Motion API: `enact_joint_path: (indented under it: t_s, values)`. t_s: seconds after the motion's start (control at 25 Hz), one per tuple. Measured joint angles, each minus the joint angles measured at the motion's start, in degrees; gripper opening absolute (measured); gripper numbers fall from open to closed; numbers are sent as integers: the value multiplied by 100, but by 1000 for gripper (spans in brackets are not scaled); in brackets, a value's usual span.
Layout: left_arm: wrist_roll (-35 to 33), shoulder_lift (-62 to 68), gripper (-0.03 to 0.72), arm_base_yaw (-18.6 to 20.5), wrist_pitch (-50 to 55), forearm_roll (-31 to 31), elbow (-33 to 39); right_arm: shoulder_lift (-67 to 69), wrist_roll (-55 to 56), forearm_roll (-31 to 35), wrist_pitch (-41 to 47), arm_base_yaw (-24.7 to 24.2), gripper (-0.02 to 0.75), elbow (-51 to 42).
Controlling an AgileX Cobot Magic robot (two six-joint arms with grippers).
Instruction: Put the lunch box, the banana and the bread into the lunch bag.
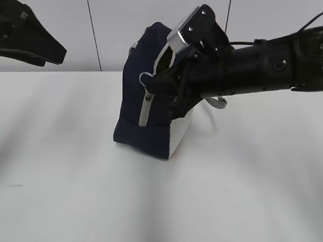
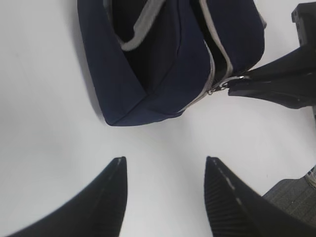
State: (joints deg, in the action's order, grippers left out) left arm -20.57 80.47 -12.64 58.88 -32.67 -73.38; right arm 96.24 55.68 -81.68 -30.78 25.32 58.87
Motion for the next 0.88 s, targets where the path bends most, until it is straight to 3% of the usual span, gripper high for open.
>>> enact_joint_path:
  t_s: [0.48,0.88]
  values:
    - [-1762,185,363,0,-856,-1293,896,-2,1332,-1112,-223,-72,6,868]
    - [-4362,1053,363,0,-1401,-3542,1159,-2,2066,-1744,-365,-81,6,1104]
